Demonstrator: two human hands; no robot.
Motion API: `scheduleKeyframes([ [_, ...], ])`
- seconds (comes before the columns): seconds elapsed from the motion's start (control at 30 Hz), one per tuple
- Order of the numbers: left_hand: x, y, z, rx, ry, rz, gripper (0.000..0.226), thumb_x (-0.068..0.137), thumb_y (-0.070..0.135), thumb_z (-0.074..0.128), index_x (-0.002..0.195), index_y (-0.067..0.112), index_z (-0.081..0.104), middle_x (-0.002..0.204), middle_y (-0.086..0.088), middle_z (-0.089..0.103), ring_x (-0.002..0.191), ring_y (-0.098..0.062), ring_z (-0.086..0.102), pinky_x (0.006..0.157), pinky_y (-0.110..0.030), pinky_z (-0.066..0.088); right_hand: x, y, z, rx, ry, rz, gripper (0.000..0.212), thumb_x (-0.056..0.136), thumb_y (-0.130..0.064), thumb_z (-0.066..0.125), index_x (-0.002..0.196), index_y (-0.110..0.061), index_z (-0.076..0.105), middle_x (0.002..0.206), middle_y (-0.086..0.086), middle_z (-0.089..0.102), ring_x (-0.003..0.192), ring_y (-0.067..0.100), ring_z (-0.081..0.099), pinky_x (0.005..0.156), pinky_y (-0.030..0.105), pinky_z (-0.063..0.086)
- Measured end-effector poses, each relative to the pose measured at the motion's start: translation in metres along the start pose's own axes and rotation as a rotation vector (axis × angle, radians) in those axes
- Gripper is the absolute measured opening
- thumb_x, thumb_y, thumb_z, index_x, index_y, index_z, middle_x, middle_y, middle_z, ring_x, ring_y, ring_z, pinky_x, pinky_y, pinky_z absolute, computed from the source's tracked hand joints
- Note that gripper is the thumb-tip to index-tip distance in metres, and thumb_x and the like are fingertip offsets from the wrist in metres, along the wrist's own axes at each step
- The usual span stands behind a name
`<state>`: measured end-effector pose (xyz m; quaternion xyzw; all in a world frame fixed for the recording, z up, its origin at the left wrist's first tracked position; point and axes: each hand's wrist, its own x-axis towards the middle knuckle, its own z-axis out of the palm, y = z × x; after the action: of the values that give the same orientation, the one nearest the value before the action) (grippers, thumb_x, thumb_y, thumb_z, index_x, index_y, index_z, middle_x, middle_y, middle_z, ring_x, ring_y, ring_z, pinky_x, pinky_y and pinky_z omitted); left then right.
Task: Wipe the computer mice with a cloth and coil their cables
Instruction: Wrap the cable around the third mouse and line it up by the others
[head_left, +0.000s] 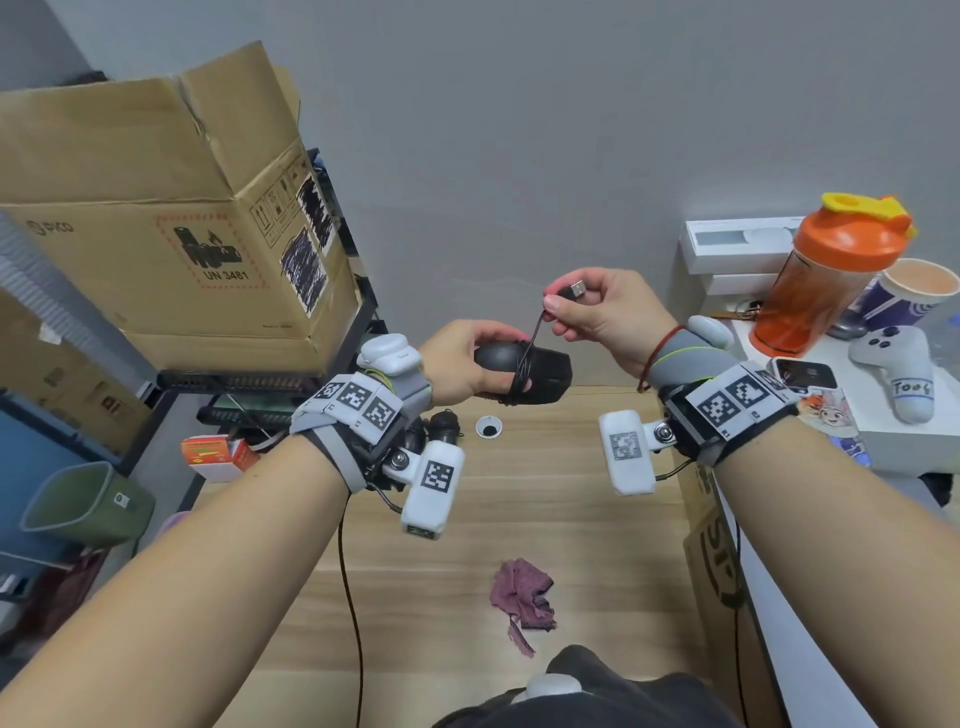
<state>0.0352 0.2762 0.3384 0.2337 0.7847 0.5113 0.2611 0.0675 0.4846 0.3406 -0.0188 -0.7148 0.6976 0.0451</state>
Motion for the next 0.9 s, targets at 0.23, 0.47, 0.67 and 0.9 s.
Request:
scheduleKeyframes([
  [0.23,0.000,0.008,0.003,-0.249,-0.024,0.005,0.042,0.083,-0.003,0.074,0.121,0.011,0.063,0.103,-0.006,0.071,0.089,-0.015,0.071,0.070,-0.029,0.059,0.001,0.013,0.003,-0.037,0.025,0.156,0.012,0.089,-0.029,0.069,0.086,-0.020,0.064,0.072,-0.003,0.071,0.058,0.009,0.062,0.053,0.023,0.051],
  [0.47,0.006,0.009,0.012,-0.424,-0.063,-0.151,0.036,0.098,-0.004,0.049,0.133,0.005,0.050,0.115,-0.012,0.060,0.100,-0.030,0.062,0.091,-0.049,0.056,0.002,0.023,0.024,0.091,0.242,0.174,0.015,0.096,-0.027,0.060,0.087,-0.015,0.056,0.071,-0.002,0.062,0.056,0.009,0.058,0.055,0.025,0.049],
  [0.67,0.003,0.013,0.011,-0.524,-0.075,-0.203,0.028,0.092,0.000,0.047,0.115,0.008,0.061,0.103,-0.018,0.062,0.093,-0.032,0.064,0.082,-0.051,0.059,0.002,0.017,0.024,0.113,0.218,0.111,0.014,0.091,-0.024,0.067,0.093,-0.011,0.062,0.080,0.004,0.068,0.066,0.014,0.061,0.066,0.029,0.053],
  [0.9,0.006,0.005,0.010,-0.601,0.034,-0.266,0.016,0.089,-0.001,0.049,0.098,0.012,0.051,0.099,-0.018,0.057,0.077,-0.038,0.064,0.077,-0.055,0.059,-0.002,-0.007,0.019,0.382,0.104,0.049,0.004,0.093,-0.017,0.063,0.093,-0.015,0.060,0.088,0.004,0.073,0.065,0.010,0.058,0.061,0.021,0.045],
])
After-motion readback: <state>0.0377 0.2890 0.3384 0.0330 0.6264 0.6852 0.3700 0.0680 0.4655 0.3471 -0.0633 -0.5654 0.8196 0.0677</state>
